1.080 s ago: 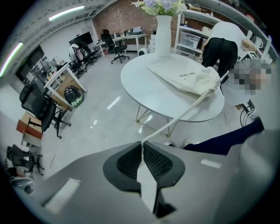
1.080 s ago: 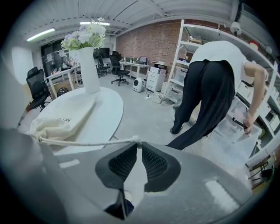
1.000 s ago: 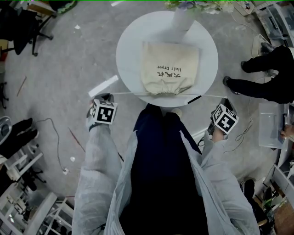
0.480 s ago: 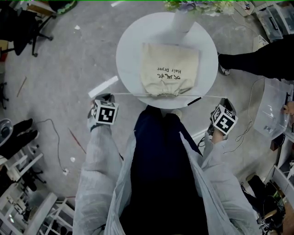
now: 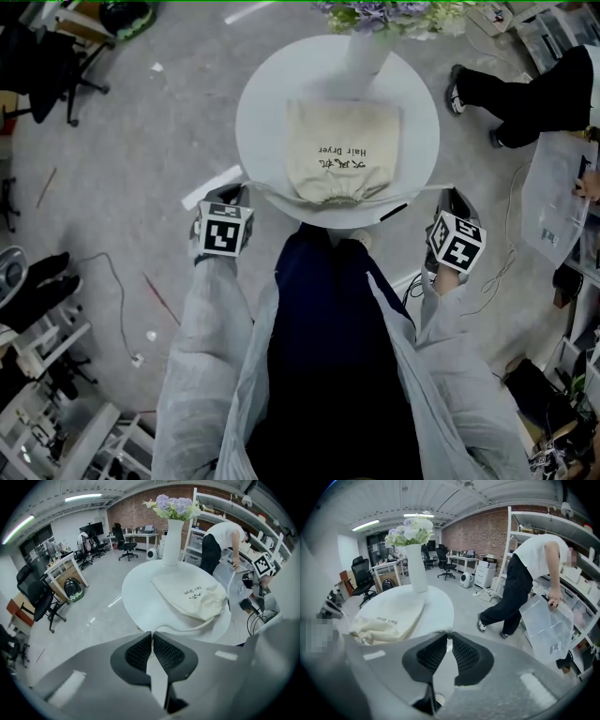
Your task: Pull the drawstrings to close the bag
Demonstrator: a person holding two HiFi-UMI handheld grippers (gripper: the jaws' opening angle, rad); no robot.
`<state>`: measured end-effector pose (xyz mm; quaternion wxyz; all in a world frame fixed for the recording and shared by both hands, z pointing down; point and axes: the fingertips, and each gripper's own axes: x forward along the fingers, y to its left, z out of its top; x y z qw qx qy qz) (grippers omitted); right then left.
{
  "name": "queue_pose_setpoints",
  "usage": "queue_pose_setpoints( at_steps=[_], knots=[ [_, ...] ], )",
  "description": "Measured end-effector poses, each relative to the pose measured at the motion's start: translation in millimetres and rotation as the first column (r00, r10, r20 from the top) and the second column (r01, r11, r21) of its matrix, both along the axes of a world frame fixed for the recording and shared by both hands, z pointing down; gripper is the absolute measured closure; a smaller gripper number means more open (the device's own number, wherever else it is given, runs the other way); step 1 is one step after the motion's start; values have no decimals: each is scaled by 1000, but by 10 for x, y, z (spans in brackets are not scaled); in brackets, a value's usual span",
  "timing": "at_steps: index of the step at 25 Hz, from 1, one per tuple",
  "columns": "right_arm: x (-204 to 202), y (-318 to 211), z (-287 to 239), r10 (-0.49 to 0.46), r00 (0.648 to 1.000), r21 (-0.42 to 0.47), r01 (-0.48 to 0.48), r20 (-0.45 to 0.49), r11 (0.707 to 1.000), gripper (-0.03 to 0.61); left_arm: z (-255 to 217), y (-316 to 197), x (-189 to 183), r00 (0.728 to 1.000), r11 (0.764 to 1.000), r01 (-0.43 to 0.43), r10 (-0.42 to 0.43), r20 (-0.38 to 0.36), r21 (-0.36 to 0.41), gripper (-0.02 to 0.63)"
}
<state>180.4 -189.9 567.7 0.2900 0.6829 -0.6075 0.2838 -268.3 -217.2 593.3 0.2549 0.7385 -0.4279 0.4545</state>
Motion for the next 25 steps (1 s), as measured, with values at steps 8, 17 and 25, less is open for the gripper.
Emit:
queue_pose_setpoints(
  at_steps=[8,17,25],
  knots=[
    [-546,-268,-174,-216,973,47,213,78,976,535,-235,-268,678,986,995,-83,90,-144,54,580],
    [-1497,-593,-161,-560,819,0,565,125,825,531,-398,-492,1332,953,978,-186,202,-224,90,577],
    [-1664,-603,-165,-571,770,36,587,285,809,145,-370,-351,1522,918,971,-239,233,-322,23,168]
  ],
)
